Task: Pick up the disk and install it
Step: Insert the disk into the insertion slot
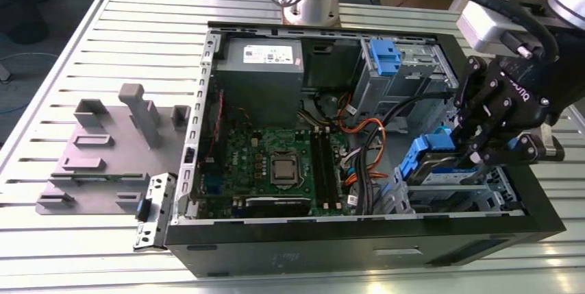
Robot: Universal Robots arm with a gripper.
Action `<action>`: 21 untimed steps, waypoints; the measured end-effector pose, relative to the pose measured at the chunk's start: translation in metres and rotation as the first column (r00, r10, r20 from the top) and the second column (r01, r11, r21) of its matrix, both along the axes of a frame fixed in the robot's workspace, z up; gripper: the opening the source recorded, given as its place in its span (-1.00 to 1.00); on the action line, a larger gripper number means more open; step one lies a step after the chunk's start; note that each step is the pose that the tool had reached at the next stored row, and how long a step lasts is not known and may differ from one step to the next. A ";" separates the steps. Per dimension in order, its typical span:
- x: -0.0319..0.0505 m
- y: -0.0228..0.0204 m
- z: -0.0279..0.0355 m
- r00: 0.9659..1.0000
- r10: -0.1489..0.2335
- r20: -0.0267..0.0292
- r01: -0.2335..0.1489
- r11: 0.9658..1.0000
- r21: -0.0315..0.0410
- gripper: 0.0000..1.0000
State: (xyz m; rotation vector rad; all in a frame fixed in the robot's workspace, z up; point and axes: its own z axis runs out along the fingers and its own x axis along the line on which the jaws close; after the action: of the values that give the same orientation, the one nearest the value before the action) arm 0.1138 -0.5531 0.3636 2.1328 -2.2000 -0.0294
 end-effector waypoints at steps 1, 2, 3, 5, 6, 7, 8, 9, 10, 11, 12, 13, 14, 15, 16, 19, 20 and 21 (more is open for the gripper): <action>0.0000 0.0000 -0.0001 1.000 0.000 0.000 0.000 1.000 0.000 -0.30; 0.0000 0.0000 -0.0001 1.000 0.000 0.000 0.000 1.000 0.000 -0.30; 0.0000 0.0000 -0.0001 1.000 0.000 0.000 0.000 1.000 0.000 -0.30; 0.0000 0.0000 -0.0001 1.000 0.000 0.000 0.000 1.000 0.000 -0.30; 0.0000 0.0001 -0.0010 1.000 0.000 0.000 0.000 1.000 0.002 -0.30; 0.0000 0.0002 -0.0013 1.000 0.000 0.000 0.000 1.000 0.003 -0.29; 0.0000 0.0001 -0.0012 1.000 0.000 0.000 0.000 1.000 0.002 -0.17; 0.0000 0.0000 -0.0005 1.000 0.000 0.000 0.000 1.000 0.001 -0.17; 0.0000 0.0000 -0.0003 1.000 0.000 0.000 0.000 1.000 0.000 -0.17; 0.0000 0.0000 -0.0003 1.000 0.000 0.000 0.000 1.000 0.000 -0.17; 0.0000 0.0000 -0.0003 1.000 0.000 0.000 0.000 1.000 0.000 -0.17; 0.0000 0.0000 -0.0003 1.000 0.000 0.000 0.000 1.000 0.000 -0.17; 0.0000 0.0000 -0.0003 1.000 0.000 0.000 0.000 1.000 0.000 -0.17; 0.0000 0.0001 -0.0004 1.000 0.000 0.000 0.000 1.000 0.000 -0.17; 0.0000 0.0000 -0.0004 1.000 0.000 0.000 0.000 1.000 0.000 -0.15; 0.0000 0.0000 -0.0004 1.000 0.000 0.000 0.000 1.000 0.000 -0.02; 0.0000 0.0000 -0.0004 1.000 0.000 0.000 0.000 1.000 0.000 -0.02; 0.0000 0.0000 -0.0004 1.000 0.000 0.000 0.000 1.000 0.000 -0.02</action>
State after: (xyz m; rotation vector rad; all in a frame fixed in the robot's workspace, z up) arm 0.1138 -0.5530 0.3632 2.1329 -2.2001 -0.0297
